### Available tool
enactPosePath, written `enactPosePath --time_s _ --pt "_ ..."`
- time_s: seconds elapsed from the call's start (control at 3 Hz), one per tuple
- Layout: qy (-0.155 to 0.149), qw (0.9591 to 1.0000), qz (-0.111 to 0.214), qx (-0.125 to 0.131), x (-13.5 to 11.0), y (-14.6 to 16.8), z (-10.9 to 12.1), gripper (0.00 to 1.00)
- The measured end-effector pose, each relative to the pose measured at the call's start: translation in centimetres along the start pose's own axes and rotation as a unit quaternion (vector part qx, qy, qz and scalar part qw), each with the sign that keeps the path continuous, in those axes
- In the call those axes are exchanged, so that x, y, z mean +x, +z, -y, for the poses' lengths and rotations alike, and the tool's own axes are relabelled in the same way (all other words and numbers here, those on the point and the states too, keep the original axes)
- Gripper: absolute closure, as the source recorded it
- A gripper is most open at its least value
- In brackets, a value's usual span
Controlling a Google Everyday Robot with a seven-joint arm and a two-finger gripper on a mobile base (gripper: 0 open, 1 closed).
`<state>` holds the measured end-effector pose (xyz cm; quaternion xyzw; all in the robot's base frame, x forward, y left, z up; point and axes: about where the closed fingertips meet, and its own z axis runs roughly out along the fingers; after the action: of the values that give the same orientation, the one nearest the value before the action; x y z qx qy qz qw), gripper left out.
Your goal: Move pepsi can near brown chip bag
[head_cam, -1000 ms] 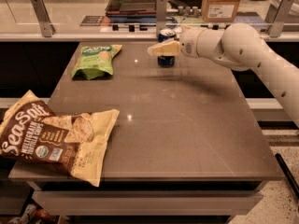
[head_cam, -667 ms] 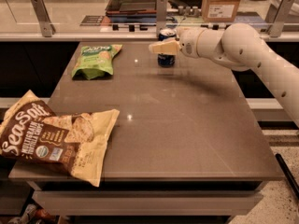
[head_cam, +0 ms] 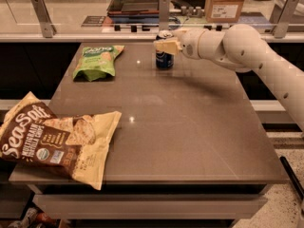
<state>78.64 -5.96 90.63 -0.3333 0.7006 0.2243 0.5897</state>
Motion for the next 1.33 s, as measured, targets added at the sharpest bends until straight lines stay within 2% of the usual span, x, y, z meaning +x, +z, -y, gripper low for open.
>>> enactPosePath --time_s 0.33,0.67,1.33 --pt "0.0 1.0 0.0 -0.002 0.01 0.22 -0.2 0.88" --pt "0.0 1.0 0.0 -0.004 0.02 0.43 -0.39 1.0" --pt "-0.003 0.9999 -0.008 -0.006 -0.66 0.14 -0.59 1.0"
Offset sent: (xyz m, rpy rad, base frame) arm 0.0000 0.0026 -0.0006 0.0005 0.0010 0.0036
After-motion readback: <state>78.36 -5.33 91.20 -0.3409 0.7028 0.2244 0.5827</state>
